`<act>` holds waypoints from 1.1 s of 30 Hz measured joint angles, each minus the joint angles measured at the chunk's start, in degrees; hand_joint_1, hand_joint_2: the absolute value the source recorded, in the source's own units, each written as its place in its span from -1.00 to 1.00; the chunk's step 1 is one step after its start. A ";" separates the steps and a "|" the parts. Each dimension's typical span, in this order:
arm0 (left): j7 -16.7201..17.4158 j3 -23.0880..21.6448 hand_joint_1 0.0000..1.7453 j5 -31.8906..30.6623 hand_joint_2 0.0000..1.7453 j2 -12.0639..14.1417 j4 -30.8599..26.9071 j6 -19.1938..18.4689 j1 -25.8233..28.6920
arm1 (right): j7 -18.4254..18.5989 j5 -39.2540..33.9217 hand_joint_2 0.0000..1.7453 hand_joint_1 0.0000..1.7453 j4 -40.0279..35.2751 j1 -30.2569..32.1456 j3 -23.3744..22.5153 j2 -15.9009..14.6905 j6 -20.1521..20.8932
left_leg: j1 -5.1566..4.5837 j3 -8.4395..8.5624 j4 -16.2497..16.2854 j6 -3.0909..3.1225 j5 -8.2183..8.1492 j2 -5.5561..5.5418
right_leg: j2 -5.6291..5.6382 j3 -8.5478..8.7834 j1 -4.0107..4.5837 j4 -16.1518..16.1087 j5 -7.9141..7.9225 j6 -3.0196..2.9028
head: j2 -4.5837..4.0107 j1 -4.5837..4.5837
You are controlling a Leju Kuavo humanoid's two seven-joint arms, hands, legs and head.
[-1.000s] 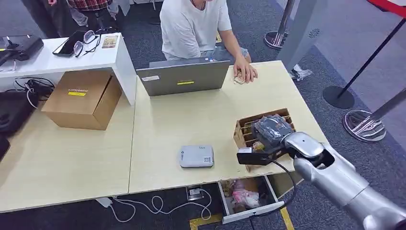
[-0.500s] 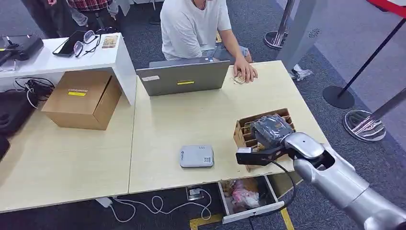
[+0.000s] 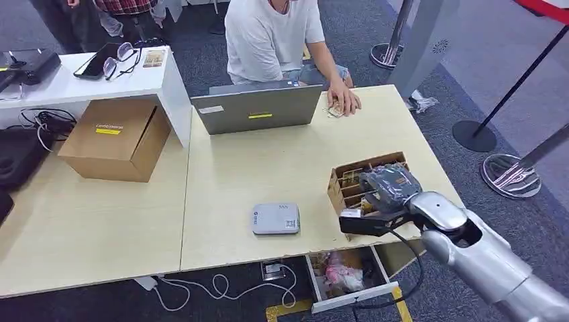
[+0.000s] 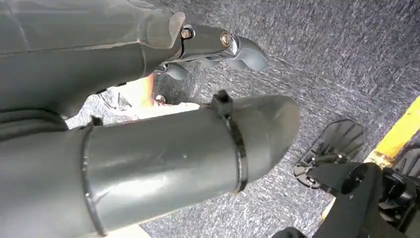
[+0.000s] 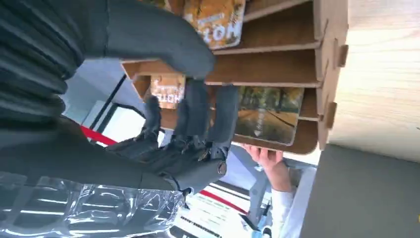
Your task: Pass the card to the sensor for recognition and then transmit it.
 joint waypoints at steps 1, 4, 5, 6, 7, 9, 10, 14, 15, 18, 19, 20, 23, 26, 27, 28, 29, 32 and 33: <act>0.04 0.00 -1.00 0.18 -1.00 0.02 0.00 0.02 0.00 | 0.02 0.20 1.00 -0.08 -0.24 0.42 -0.33 -0.02 0.00 | 0.00 -0.01 0.00 0.00 0.00 0.00 | 0.01 0.00 0.00 0.00 0.00 0.00 | 0.00 -0.02; 0.04 0.00 -1.00 0.44 -1.00 0.07 0.00 0.02 0.01 | 0.00 0.79 1.00 -0.14 -0.68 1.07 -0.81 -0.02 0.07 | 0.00 0.01 0.00 0.00 0.00 0.01 | 0.02 0.00 0.00 0.00 0.00 0.00 | 0.00 0.00; 0.04 0.00 -1.00 0.46 -1.00 0.07 0.00 0.02 0.03 | -0.04 0.85 1.00 -0.12 -0.79 1.20 -0.87 -0.02 0.09 | 0.00 0.01 0.00 0.00 0.00 0.01 | 0.02 0.00 0.00 0.00 0.00 0.00 | 0.00 -0.02; 0.04 -0.02 -1.00 0.46 -1.00 0.07 0.00 0.02 0.04 | -0.07 0.85 1.00 -0.14 -0.87 1.30 -0.98 -0.02 0.09 | 0.00 0.01 0.00 0.00 0.00 0.01 | 0.02 0.00 0.00 0.00 0.00 0.00 | 0.00 0.00; 0.04 -0.02 -1.00 0.46 -1.00 0.07 0.02 0.02 0.07 | -0.07 0.85 1.00 -0.14 -0.87 1.35 -1.11 -0.02 0.09 | 0.00 0.01 0.00 0.00 0.00 0.01 | 0.01 0.00 0.00 0.00 0.00 0.00 | 0.00 -0.02; 0.04 -0.02 -1.00 0.46 -1.00 0.07 0.02 0.02 0.09 | -0.07 0.92 1.00 -0.20 -0.87 1.47 -1.44 -0.02 0.13 | 0.00 0.01 0.00 0.00 0.00 0.01 | 0.01 0.00 0.00 0.01 0.00 0.00 | 0.00 -0.02; 0.04 -0.02 -1.00 0.46 -1.00 0.07 0.02 0.02 0.09 | -0.09 0.92 1.00 -0.20 -0.87 1.56 -1.62 -0.02 0.18 | 0.00 0.01 0.00 0.00 0.00 0.01 | 0.01 0.00 0.00 0.01 0.00 0.00 | 0.00 -0.02; 0.09 -0.09 -1.00 0.52 -1.00 0.07 0.02 -0.06 0.09 | -0.11 0.94 1.00 0.02 -0.87 2.06 -1.83 -0.02 0.17 | 0.00 0.01 0.00 0.00 0.00 0.01 | 0.01 0.00 0.00 0.01 0.00 0.00 | 0.00 0.00; 0.11 -0.11 -1.00 0.52 -1.00 0.07 0.02 -0.07 0.09 | -0.11 0.92 1.00 0.20 -0.87 2.15 -1.86 -0.02 0.17 | 0.00 0.00 0.00 0.00 0.00 0.01 | 0.01 0.00 0.00 0.01 0.00 0.00 | 0.00 -0.02; 0.13 -0.13 -1.00 0.52 -1.00 0.07 0.02 -0.07 0.08 | -0.11 0.96 1.00 0.22 -0.85 2.26 -2.01 -0.02 0.17 | 0.00 0.00 0.00 0.00 0.00 0.01 | 0.01 0.00 0.00 0.01 0.00 0.00 | 0.00 0.00; 0.15 -0.13 -1.00 0.55 -1.00 0.07 0.02 -0.04 0.08 | -0.11 1.01 1.00 0.22 -0.85 2.26 -2.08 -0.02 0.20 | 0.00 0.00 0.00 0.00 0.00 0.01 | 0.01 0.00 0.00 0.00 0.00 0.00 | 0.00 0.00; 0.17 -0.15 -1.00 0.61 -1.00 0.07 0.02 -0.02 0.08 | -0.11 1.03 1.00 0.14 -0.83 2.26 -2.12 -0.02 0.22 | 0.00 0.00 0.00 0.00 0.00 0.01 | 0.01 0.00 0.00 0.00 0.00 0.00 | 0.00 0.00; 0.31 -0.20 -1.00 0.70 -1.00 0.07 0.02 0.02 0.08 | -0.15 1.53 1.00 0.14 -0.81 2.25 -2.23 -0.02 0.33 | 0.00 0.00 0.00 0.00 0.00 0.01 | 0.01 0.00 0.00 0.00 0.00 0.00 | 0.00 0.00; 0.31 -0.22 -1.00 0.81 -1.00 0.07 0.02 0.17 0.08 | -0.18 1.73 1.00 0.12 -0.63 2.23 -2.38 -0.02 0.53 | 0.00 0.00 0.00 0.00 0.00 0.01 | 0.01 0.00 0.00 0.01 0.00 0.00 | 0.00 -0.02; 0.31 -0.24 -1.00 0.85 -1.00 0.07 0.02 0.22 0.07 | -0.26 1.84 1.00 0.14 -0.54 2.22 -2.43 -0.02 0.66 | 0.00 0.00 0.00 0.00 0.00 0.01 | 0.01 0.00 0.00 0.01 0.00 0.00 | 0.00 0.00; 0.31 -0.24 -1.00 0.87 -1.00 0.07 0.02 0.33 0.08 | -0.35 1.92 1.00 0.14 -0.44 2.21 -2.42 -0.02 0.77 | 0.00 -0.01 0.00 0.00 0.00 0.01 | 0.01 0.00 0.00 0.01 0.00 0.00 | 0.00 -0.02; 0.31 -0.26 -1.00 0.96 -1.00 0.07 0.02 0.35 0.07 | -0.48 2.01 1.00 0.12 -0.31 2.20 -2.42 0.00 0.87 | 0.00 -0.01 0.00 0.00 0.00 0.01 | 0.01 0.00 0.00 0.01 0.00 0.00 | 0.00 0.00; 0.31 -0.31 -1.00 1.18 -1.00 0.07 0.02 0.37 0.08 | -0.52 2.12 1.00 0.14 0.05 2.18 -2.42 0.13 1.01 | 0.01 -0.01 0.00 0.00 0.00 0.01 | 0.01 0.00 0.00 0.01 0.00 0.00 | 0.00 0.00; 0.31 -0.31 -1.00 1.22 -1.00 0.07 0.02 0.37 0.08 | -0.52 2.14 1.00 0.14 0.18 2.18 -2.42 0.15 1.01 | 0.01 -0.01 0.00 0.00 0.00 0.01 | 0.00 0.00 0.00 0.01 0.00 0.00 | 0.00 0.00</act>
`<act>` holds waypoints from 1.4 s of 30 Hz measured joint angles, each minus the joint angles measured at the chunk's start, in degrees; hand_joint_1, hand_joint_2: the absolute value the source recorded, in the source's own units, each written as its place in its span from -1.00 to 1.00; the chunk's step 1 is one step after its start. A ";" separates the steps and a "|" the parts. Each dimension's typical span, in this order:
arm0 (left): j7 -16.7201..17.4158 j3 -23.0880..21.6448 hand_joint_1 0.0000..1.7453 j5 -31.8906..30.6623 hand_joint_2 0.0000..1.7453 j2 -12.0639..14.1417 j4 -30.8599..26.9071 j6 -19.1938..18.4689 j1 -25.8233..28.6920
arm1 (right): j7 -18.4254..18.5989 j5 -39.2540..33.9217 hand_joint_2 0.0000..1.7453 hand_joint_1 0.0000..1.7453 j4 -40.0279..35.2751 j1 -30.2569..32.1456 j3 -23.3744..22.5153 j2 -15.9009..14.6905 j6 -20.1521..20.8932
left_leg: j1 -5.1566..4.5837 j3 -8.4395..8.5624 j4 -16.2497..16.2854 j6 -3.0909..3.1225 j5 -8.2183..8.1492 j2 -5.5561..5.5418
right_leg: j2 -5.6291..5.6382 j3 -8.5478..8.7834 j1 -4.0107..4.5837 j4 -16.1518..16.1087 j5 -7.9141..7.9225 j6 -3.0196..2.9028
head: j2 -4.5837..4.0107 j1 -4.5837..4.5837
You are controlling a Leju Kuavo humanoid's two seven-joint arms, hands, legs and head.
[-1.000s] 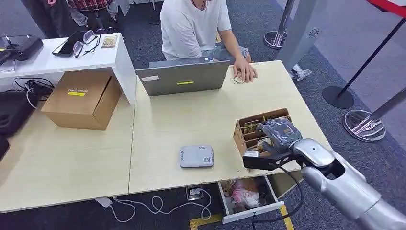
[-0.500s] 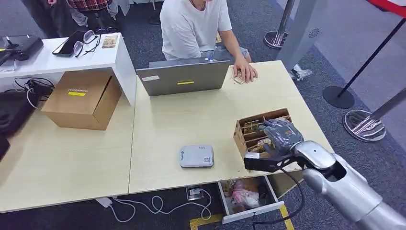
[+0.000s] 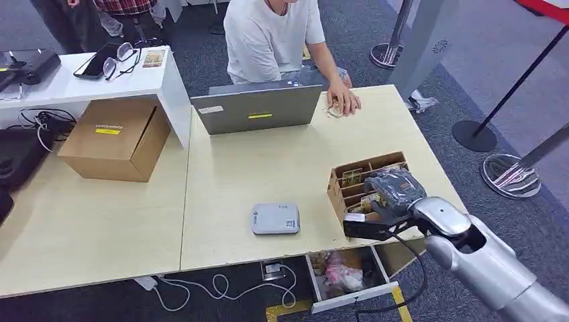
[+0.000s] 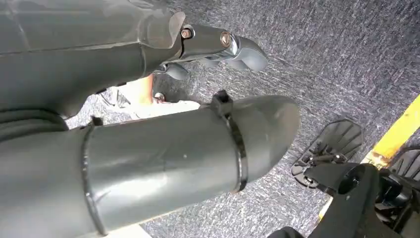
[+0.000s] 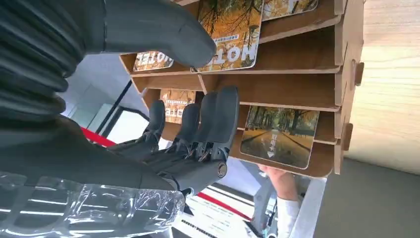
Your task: Pass the card to the sensor for recognition and then transmit it.
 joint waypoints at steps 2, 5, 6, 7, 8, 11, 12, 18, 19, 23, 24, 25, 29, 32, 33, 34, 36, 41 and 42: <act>0.00 -0.02 -1.00 0.02 -1.00 0.00 0.00 0.00 0.00 | 0.00 0.09 1.00 0.12 0.26 -0.01 0.00 0.09 0.00 | 0.00 0.00 0.00 0.00 0.00 0.00 | 0.00 0.00 0.00 0.00 0.00 0.00 | 0.00 0.00; 0.00 -0.07 -1.00 0.04 -1.00 0.00 0.00 0.00 -0.01 | 0.00 0.22 1.00 0.16 0.63 -0.01 0.02 0.24 0.00 | 0.00 0.00 0.00 0.00 0.00 0.00 | 0.00 0.00 0.00 0.00 0.00 0.00 | 0.00 0.00; 0.00 -0.09 -1.00 0.04 -1.00 0.00 0.00 0.00 -0.01 | -0.02 0.26 1.00 0.18 0.72 -0.02 0.07 0.31 0.00 | 0.00 -0.01 0.00 0.00 0.00 0.00 | 0.00 0.00 0.00 0.00 0.00 0.00 | 0.00 0.00; 0.00 -0.09 -1.00 0.04 -1.00 0.00 0.00 0.00 -0.02 | -0.02 0.35 1.00 0.18 0.85 -0.05 0.13 0.37 0.02 | 0.00 0.00 0.00 0.00 0.00 0.00 | 0.00 0.00 0.00 0.00 0.00 0.00 | 0.00 -0.02; 0.00 -0.11 -1.00 0.04 -1.00 0.00 0.00 -0.02 -0.04 | -0.07 0.42 1.00 0.16 0.96 -0.06 0.20 0.46 0.02 | 0.00 -0.01 0.00 0.00 0.00 0.00 | 0.00 0.00 0.00 0.00 0.00 0.00 | 0.00 0.00; 0.00 -0.13 -1.00 0.09 -1.00 0.00 0.00 -0.02 -0.05 | -0.18 0.59 1.00 0.14 1.46 -0.28 0.42 0.72 0.22 | 0.00 -0.01 0.00 0.00 0.00 0.00 | 0.00 0.00 0.00 0.00 0.00 0.00 | 0.00 -0.02; 0.00 -0.18 -1.00 0.11 -1.00 0.00 0.00 -0.02 -0.07 | -0.26 0.61 1.00 0.18 1.71 -0.42 0.50 0.85 0.24 | 0.00 -0.01 0.00 0.00 0.00 0.00 | 0.00 0.00 0.00 0.00 0.00 0.00 | 0.00 0.00; -0.04 -0.61 -1.00 0.44 -1.00 0.07 0.09 -0.09 -0.09 | -0.83 0.63 1.00 0.16 3.21 -1.94 1.55 1.55 0.22 | 0.00 0.00 0.00 0.00 0.00 0.00 | 0.00 0.00 0.00 0.00 0.00 0.00 | 0.00 -0.02; -0.15 -0.66 -1.00 0.46 -1.00 0.09 0.11 -0.13 -0.09 | -0.90 0.59 1.00 0.16 3.39 -2.14 1.77 1.62 0.22 | 0.00 0.00 0.00 0.00 0.00 0.00 | 0.00 0.00 0.00 0.00 0.00 0.00 | 0.00 0.00; -0.24 -0.92 -1.00 0.59 -1.00 0.28 0.20 -0.42 -0.10 | -1.29 0.55 1.00 0.18 4.13 -2.61 2.23 1.92 0.24 | 0.00 -0.01 0.00 0.00 0.00 -0.01 | -0.01 0.00 0.00 0.01 0.00 0.00 | 0.00 -0.02; -0.24 -0.94 -1.00 0.59 -1.00 0.31 0.20 -0.46 -0.10 | -1.36 0.48 1.00 0.18 4.28 -2.75 2.25 1.95 0.24 | 0.00 -0.01 0.00 0.00 0.00 -0.01 | -0.01 0.00 0.00 0.01 0.00 0.00 | 0.00 0.00; -0.26 -0.96 -1.00 0.59 -1.00 0.33 0.20 -0.46 -0.10 | -1.38 0.39 1.00 0.14 4.50 -2.94 2.32 1.99 0.24 | 0.00 -0.01 0.00 0.00 0.00 -0.01 | -0.01 0.00 0.00 0.01 0.00 0.00 | 0.00 -0.02; -0.28 -1.05 -1.00 0.66 -1.00 0.35 0.24 -0.52 -0.16 | -1.73 0.20 1.00 0.20 5.16 -3.76 2.95 2.10 0.17 | 0.00 -0.01 0.00 0.00 0.00 -0.01 | -0.01 0.00 0.00 0.00 0.00 0.00 | 0.00 0.00; -0.28 -1.09 -1.00 0.77 -1.00 0.35 0.37 -0.52 -0.26 | -1.86 0.02 1.00 0.18 5.57 -3.97 3.39 2.16 0.17 | 0.00 -0.01 0.00 0.00 0.00 -0.02 | -0.01 0.00 0.00 0.00 0.00 0.00 | 0.00 0.00; -0.28 -1.09 -1.00 0.83 -1.00 0.35 0.44 -0.52 -0.29 | -1.86 -0.04 1.00 0.18 5.70 -4.02 3.48 2.16 0.17 | 0.00 -0.01 0.00 0.00 0.00 -0.02 | -0.02 0.00 0.00 0.00 0.00 0.00 | 0.00 -0.02; -0.28 -1.09 -1.00 0.96 -1.00 0.37 0.50 -0.52 -0.30 | -1.86 -0.11 1.00 0.20 5.86 -4.10 3.61 2.16 0.17 | 0.00 -0.01 0.00 0.00 0.00 -0.02 | -0.02 0.00 0.00 0.00 0.00 0.00 | 0.00 0.00; -0.28 -1.11 -1.00 1.03 -1.00 0.37 0.57 -0.55 -0.38 | -1.88 -0.18 1.00 0.22 6.14 -4.23 3.80 2.16 0.15 | 0.00 0.00 0.00 0.00 0.00 -0.01 | -0.02 0.00 0.00 0.00 0.00 0.00 | 0.00 0.00; -0.22 -1.33 -1.00 1.09 -1.00 0.37 0.79 -0.55 -0.49 | -1.97 -0.63 1.00 0.24 6.95 -4.26 4.37 2.16 0.02 | 0.00 0.00 0.00 0.00 0.00 -0.01 | -0.02 0.00 0.00 0.01 0.00 0.00 | 0.00 0.00; -0.18 -1.38 -1.00 1.09 -1.00 0.35 0.79 -0.55 -0.53 | -1.95 -0.63 1.00 0.22 7.04 -4.27 4.44 2.16 -0.02 | 0.00 0.00 0.00 0.00 0.00 -0.01 | -0.02 0.00 0.00 0.00 0.00 0.00 | 0.00 0.00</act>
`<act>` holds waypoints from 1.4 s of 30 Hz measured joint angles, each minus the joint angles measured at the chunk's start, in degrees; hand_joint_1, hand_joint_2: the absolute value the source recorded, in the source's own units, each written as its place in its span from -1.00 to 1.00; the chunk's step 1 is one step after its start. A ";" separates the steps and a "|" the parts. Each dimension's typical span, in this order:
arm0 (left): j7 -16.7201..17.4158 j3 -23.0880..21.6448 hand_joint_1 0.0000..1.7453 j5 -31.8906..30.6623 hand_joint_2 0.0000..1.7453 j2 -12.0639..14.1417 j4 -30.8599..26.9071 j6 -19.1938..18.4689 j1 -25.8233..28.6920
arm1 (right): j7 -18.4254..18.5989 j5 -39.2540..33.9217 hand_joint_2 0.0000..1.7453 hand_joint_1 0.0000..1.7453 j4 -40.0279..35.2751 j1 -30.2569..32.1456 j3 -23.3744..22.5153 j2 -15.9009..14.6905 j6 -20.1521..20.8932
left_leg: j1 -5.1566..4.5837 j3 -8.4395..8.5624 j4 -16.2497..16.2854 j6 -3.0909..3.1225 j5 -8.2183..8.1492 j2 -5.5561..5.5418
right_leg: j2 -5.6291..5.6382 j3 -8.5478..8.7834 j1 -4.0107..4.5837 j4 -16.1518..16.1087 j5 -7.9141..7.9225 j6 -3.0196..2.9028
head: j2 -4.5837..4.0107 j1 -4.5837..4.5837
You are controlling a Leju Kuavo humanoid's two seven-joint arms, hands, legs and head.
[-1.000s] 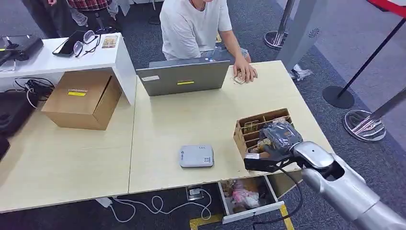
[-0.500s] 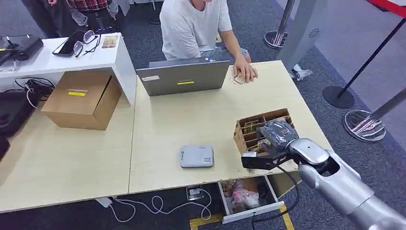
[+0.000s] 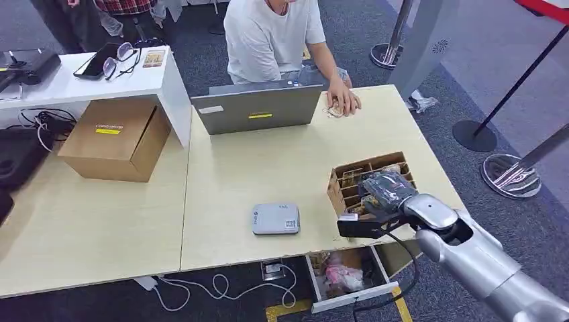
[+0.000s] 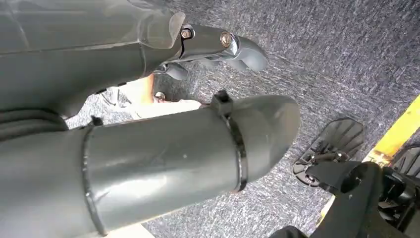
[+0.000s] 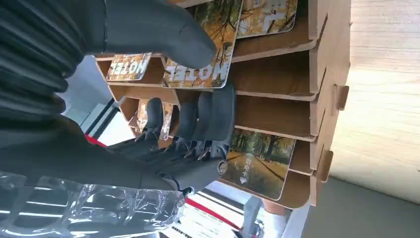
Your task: Pass the card to the sensor for recognition and then transmit it.
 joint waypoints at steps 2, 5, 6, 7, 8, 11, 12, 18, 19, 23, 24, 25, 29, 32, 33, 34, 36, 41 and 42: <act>0.02 -0.04 -1.00 0.04 -1.00 0.00 0.02 0.00 -0.09 | 0.11 -0.07 1.00 0.24 0.07 0.00 0.09 0.00 -0.15 | 0.00 0.00 0.00 0.00 0.00 0.00 | 0.00 0.00 0.00 0.00 0.00 0.00 | 0.00 -0.02; 0.05 -0.04 -1.00 0.24 -1.00 0.02 0.09 0.02 -0.12 | 0.18 -0.15 1.00 0.22 0.09 0.01 0.18 0.00 -0.24 | 0.00 0.00 0.00 0.00 0.00 0.00 | 0.00 0.00 0.00 0.00 0.00 0.00 | 0.00 0.00; 0.05 -0.04 -1.00 0.24 -1.00 0.02 0.09 0.02 -0.12 | 0.18 -0.15 1.00 0.22 0.09 0.01 0.18 0.00 -0.24 | 0.00 0.00 0.00 0.00 0.00 0.00 | 0.00 0.00 0.00 0.00 0.00 0.00 | 0.00 0.00; 0.05 -0.04 -1.00 0.24 -1.00 0.02 0.09 0.02 -0.12 | 0.18 -0.15 1.00 0.22 0.09 0.01 0.18 0.00 -0.24 | 0.00 0.00 0.00 0.00 0.00 0.00 | 0.00 0.00 0.00 0.00 0.00 0.00 | 0.00 0.00; 0.05 -0.04 -1.00 0.28 -1.00 0.02 0.09 0.02 -0.11 | 0.18 -0.15 1.00 0.22 0.09 0.01 0.18 0.00 -0.24 | 0.00 0.00 0.00 0.00 0.00 0.00 | 0.00 0.00 0.00 0.00 0.00 0.00 | 0.00 0.00; 0.05 -0.04 -1.00 0.46 -1.00 0.02 0.24 0.11 -0.11 | 0.17 -0.15 1.00 0.48 0.11 0.02 0.24 0.00 -0.33 | 0.00 0.00 0.00 0.00 0.00 0.00 | 0.00 0.00 0.00 0.00 0.00 0.00 | 0.00 -0.02; 0.05 -0.04 -1.00 0.50 -1.00 0.02 0.24 0.13 -0.11 | 0.17 -0.15 1.00 0.48 0.13 0.01 0.24 0.00 -0.35 | 0.00 0.01 0.00 0.00 0.00 0.00 | 0.00 0.00 0.00 0.00 0.00 0.00 | 0.00 0.00; 0.15 -0.04 -1.00 0.55 -1.00 0.02 0.24 0.17 -0.11 | 0.18 -0.15 1.00 1.00 0.13 0.02 0.24 0.00 -0.41 | 0.00 0.00 0.00 0.00 0.00 0.00 | 0.00 0.00 0.00 0.00 0.00 0.00 | 0.00 -0.02; 0.31 -0.04 -1.00 0.55 -1.00 0.02 0.24 0.17 -0.11 | 0.18 -0.15 1.00 1.00 0.13 0.02 0.24 0.00 -0.44 | 0.00 0.00 0.00 0.00 0.00 0.00 | 0.01 0.00 0.00 0.00 0.00 0.00 | 0.00 0.00; 0.35 -0.04 -1.00 0.72 -1.00 0.02 0.24 0.17 -0.11 | 0.18 -0.13 1.00 1.00 0.20 0.06 0.24 -0.02 -0.68 | 0.00 0.01 0.00 0.00 0.00 0.01 | 0.01 0.00 0.00 0.00 0.00 0.00 | 0.00 0.00; 0.37 -0.04 -1.00 0.81 -1.00 0.02 0.24 0.17 -0.10 | 0.18 -0.13 1.00 1.00 0.22 0.07 0.24 0.00 -0.74 | 0.00 0.01 0.00 0.00 0.00 0.01 | 0.01 0.00 0.00 0.00 0.00 0.00 | 0.00 0.00; 0.37 -0.04 -1.00 0.87 -1.00 0.02 0.24 0.17 -0.10 | 0.18 -0.13 1.00 1.00 0.22 0.07 0.24 0.00 -0.76 | 0.00 0.01 0.00 0.00 0.00 0.01 | 0.01 0.00 0.00 -0.01 0.00 0.00 | 0.00 0.00; 0.37 -0.04 -1.00 0.87 -1.00 0.02 0.24 0.17 -0.10 | 0.18 -0.13 1.00 1.00 0.24 0.07 0.24 0.00 -0.81 | 0.00 0.01 0.00 0.00 0.00 0.01 | 0.01 0.00 0.00 0.00 0.00 0.00 | 0.00 0.00; 0.37 -0.04 -1.00 0.87 -1.00 0.02 0.24 0.20 -0.10 | 0.17 -0.13 1.00 1.00 0.24 0.07 0.24 0.00 -0.87 | 0.00 0.01 0.00 0.00 0.00 0.01 | 0.01 0.00 0.00 0.00 0.00 0.00 | 0.00 0.00; 0.37 -0.04 -1.00 0.87 -1.00 0.02 0.24 0.20 -0.10 | 0.18 -0.13 1.00 1.00 0.24 0.08 0.24 0.00 -0.92 | 0.00 0.01 0.00 0.00 0.00 0.01 | 0.01 0.00 0.00 0.00 0.00 0.00 | 0.00 0.00; 0.37 -0.04 -1.00 0.87 -1.00 0.00 0.24 0.22 -0.10 | 0.18 -0.13 1.00 1.00 0.24 0.08 0.24 0.00 -0.94 | 0.00 0.01 0.00 0.00 0.00 0.01 | 0.01 0.00 0.00 0.00 0.00 0.00 | 0.00 0.00; 0.37 -0.04 -1.00 0.87 -1.00 0.02 0.24 0.22 -0.10 | 0.18 -0.13 1.00 1.00 0.22 0.08 0.24 0.00 -0.96 | 0.00 0.01 0.00 0.00 0.00 0.01 | 0.01 0.01 0.00 0.00 0.00 0.00 | 0.00 0.00; 0.37 -0.07 -1.00 0.87 -1.00 0.02 0.24 0.20 -0.11 | -0.11 0.00 1.00 1.00 0.20 0.01 0.24 0.00 -1.24 | 0.00 -0.01 0.00 0.00 0.00 0.01 | 0.01 0.01 0.00 0.00 0.00 0.00 | 0.00 0.00; 0.37 -0.07 -1.00 0.85 -1.00 0.02 0.24 0.22 -0.11 | -0.26 0.00 1.00 1.00 0.17 -0.03 0.24 0.00 -1.29 | 0.00 -0.01 0.00 0.00 0.00 0.01 | 0.01 0.01 0.00 0.00 0.00 0.00 | 0.00 0.00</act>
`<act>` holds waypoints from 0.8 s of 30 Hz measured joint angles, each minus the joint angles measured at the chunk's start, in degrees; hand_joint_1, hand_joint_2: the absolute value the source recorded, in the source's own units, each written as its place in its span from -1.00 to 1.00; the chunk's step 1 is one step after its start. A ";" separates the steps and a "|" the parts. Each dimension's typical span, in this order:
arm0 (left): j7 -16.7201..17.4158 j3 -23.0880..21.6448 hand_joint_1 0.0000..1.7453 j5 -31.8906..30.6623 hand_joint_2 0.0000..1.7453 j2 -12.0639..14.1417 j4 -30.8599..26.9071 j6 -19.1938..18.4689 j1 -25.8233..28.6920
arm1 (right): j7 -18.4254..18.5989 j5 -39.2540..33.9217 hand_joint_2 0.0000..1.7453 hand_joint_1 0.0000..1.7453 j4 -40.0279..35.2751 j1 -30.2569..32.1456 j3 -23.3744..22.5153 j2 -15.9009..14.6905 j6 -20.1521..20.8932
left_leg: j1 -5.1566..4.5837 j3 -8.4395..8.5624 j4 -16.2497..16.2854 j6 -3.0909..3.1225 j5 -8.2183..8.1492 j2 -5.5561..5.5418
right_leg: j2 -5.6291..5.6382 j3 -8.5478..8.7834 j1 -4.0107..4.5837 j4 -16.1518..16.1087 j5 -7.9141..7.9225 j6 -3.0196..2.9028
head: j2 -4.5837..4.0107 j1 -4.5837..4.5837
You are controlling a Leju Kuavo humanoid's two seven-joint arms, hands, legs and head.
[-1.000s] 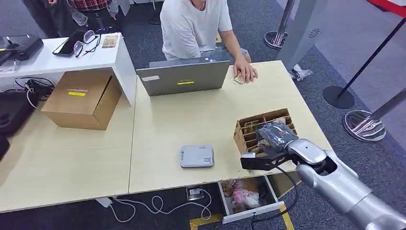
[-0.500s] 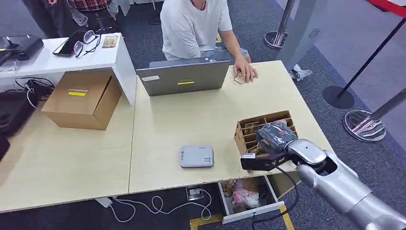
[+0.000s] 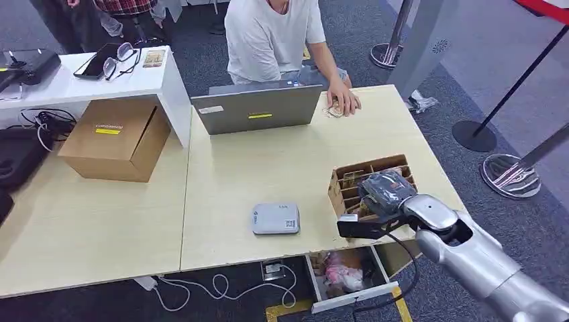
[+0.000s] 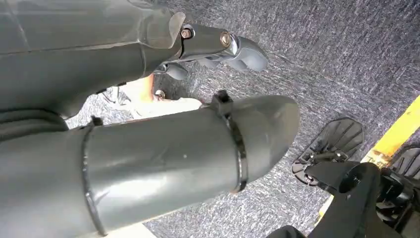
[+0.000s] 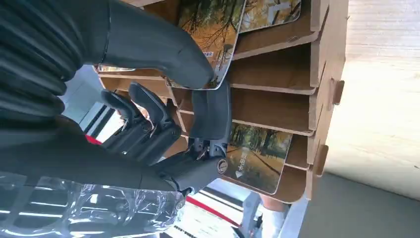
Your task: Pass the card to the sensor for recognition and then transmit it.
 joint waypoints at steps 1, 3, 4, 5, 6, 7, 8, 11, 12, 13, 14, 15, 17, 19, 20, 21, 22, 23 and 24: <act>-0.02 0.00 -1.00 -0.04 -1.00 0.00 0.00 0.00 0.00 | -0.05 0.00 1.00 1.00 -0.07 -0.03 -0.02 0.00 -0.07 | 0.00 0.00 0.00 0.00 0.00 0.00 | 0.00 0.00 0.00 0.00 0.00 0.00 | 0.00 0.00; -0.02 -0.02 -1.00 -0.15 -1.00 0.00 0.00 0.04 0.00 | -0.20 0.00 1.00 1.00 -0.48 -0.22 -0.04 0.00 -0.35 | 0.00 0.00 0.00 0.00 0.00 0.00 | 0.01 0.00 0.00 0.00 0.00 0.00 | 0.00 -0.02; -0.04 -0.02 -1.00 -0.15 -1.00 0.00 0.00 0.13 0.00 | -0.33 0.00 1.00 1.00 -0.70 -0.40 -0.04 0.00 -0.53 | 0.00 0.00 0.00 0.00 0.00 0.00 | 0.01 0.00 0.00 0.01 0.00 0.00 | 0.00 0.00; -0.07 -0.02 -1.00 -0.15 -1.00 -0.02 0.00 0.18 -0.01 | -0.40 0.00 1.00 1.00 -0.92 -0.59 -0.04 0.00 -0.68 | 0.00 0.01 0.00 0.00 0.00 0.00 | 0.02 0.00 0.00 0.01 0.00 0.00 | 0.00 -0.02; -0.13 -0.02 -1.00 -0.15 -1.00 -0.02 0.00 0.33 0.00 | -0.48 0.00 1.00 1.00 -1.20 -0.77 -0.04 0.00 -0.70 | 0.00 0.01 0.00 0.00 0.00 0.01 | 0.02 0.00 0.00 0.01 0.00 0.00 | 0.00 0.00; -0.22 -0.02 -1.00 -0.15 -1.00 0.00 0.00 0.33 0.00 | -0.53 0.00 1.00 1.00 -1.53 -0.96 -0.07 0.00 -0.79 | 0.00 0.01 0.00 0.00 0.00 0.01 | 0.01 0.00 0.00 0.01 0.00 0.00 | 0.00 -0.02; -0.31 -0.02 -1.00 -0.15 -1.00 -0.02 0.00 0.37 0.00 | -0.53 0.00 1.00 1.00 -1.84 -1.09 -0.07 0.00 -0.87 | 0.00 0.00 0.00 0.00 0.00 0.01 | 0.01 0.00 0.00 0.01 0.00 0.00 | 0.00 0.00; -0.54 -0.04 -1.00 -0.15 -1.00 -0.02 0.00 0.46 0.01 | -0.50 0.00 1.00 1.00 -2.95 -1.56 -0.20 0.00 -0.94 | 0.00 0.00 0.00 0.00 0.00 0.01 | 0.00 0.00 0.00 0.02 0.00 0.00 | 0.00 -0.02; -0.55 -0.04 -1.00 -0.15 -1.00 0.00 0.00 0.46 0.01 | -0.48 0.00 1.00 1.00 -3.36 -1.70 -0.28 0.00 -0.96 | 0.00 0.00 0.00 0.00 0.01 0.01 | 0.00 0.00 0.00 0.02 0.00 0.00 | 0.00 0.00; -0.55 -0.04 -1.00 -0.13 -1.00 -0.02 0.00 0.46 0.02 | -0.48 0.00 1.00 1.00 -3.72 -1.81 -0.42 0.00 -1.03 | 0.00 0.01 0.00 -0.01 0.01 0.01 | 0.00 0.00 0.00 0.02 0.00 0.00 | 0.00 -0.02; -0.55 -0.04 -1.00 -0.15 -1.00 0.00 0.00 0.42 0.02 | -0.42 0.00 1.00 1.00 -4.02 -1.89 -0.57 0.00 -1.03 | 0.00 0.00 0.00 0.00 0.01 0.01 | 0.00 0.00 0.00 0.02 0.00 0.00 | 0.00 0.00; -0.55 -0.04 -1.00 -0.15 -1.00 0.00 0.00 0.31 0.03 | -0.40 0.02 1.00 1.00 -4.37 -1.99 -0.83 0.00 -1.07 | 0.00 0.00 0.00 0.00 0.01 0.00 | 0.00 0.00 0.00 0.02 0.00 0.00 | 0.00 0.00; -0.55 -0.07 -1.00 -0.15 -1.00 0.00 0.00 0.13 0.03 | -0.46 0.02 1.00 1.00 -4.81 -2.18 -1.31 0.00 -1.20 | 0.00 0.00 0.00 0.00 0.01 0.00 | 0.00 0.00 0.00 0.02 0.00 0.00 | 0.00 0.00; -0.55 -0.15 -1.00 -0.15 -1.00 0.00 0.00 -0.11 0.03 | -0.66 0.02 1.00 1.00 -5.16 -2.56 -1.53 -0.02 -1.42 | 0.00 0.01 0.00 -0.01 0.01 0.01 | 0.01 0.00 0.00 0.01 0.00 0.00 | 0.00 0.00; -0.55 -0.17 -1.00 -0.15 -1.00 0.00 0.00 -0.17 0.03 | -0.88 0.02 1.00 1.00 -5.33 -2.73 -1.66 -0.02 -1.60 | 0.00 0.01 0.00 0.00 0.01 0.01 | 0.01 0.00 0.00 0.01 0.00 0.00 | 0.00 0.00; -0.57 -0.26 -1.00 -0.15 -1.00 0.00 0.00 -0.22 0.03 | -1.03 0.02 1.00 1.00 -5.46 -2.89 -1.75 -0.11 -1.68 | 0.00 0.02 0.00 0.00 0.01 0.01 | 0.01 0.00 0.00 0.01 0.00 0.00 | 0.00 -0.02; -0.57 -0.39 -1.00 -0.15 -1.00 0.02 0.00 -0.22 0.03 | -1.23 0.02 1.00 1.00 -5.53 -3.09 -1.86 -0.15 -1.70 | 0.00 0.01 0.00 0.00 0.01 0.01 | 0.01 0.00 0.00 0.01 0.00 0.00 | 0.00 0.00; -0.61 -0.55 -1.00 -0.17 -1.00 0.04 0.00 -0.22 0.03 | -1.47 0.00 1.00 1.00 -5.55 -3.37 -2.03 -0.22 -1.70 | 0.00 0.01 0.00 0.00 0.01 0.01 | 0.00 0.00 0.00 0.01 0.00 0.00 | 0.00 0.00; -0.66 -0.61 -1.00 -0.20 -1.00 0.07 0.00 -0.24 0.03 | -1.60 -0.02 1.00 1.00 -5.60 -3.64 -2.16 -0.28 -1.77 | 0.00 0.01 0.00 0.00 0.01 0.01 | 0.00 0.00 0.00 0.01 0.00 0.00 | 0.00 -0.02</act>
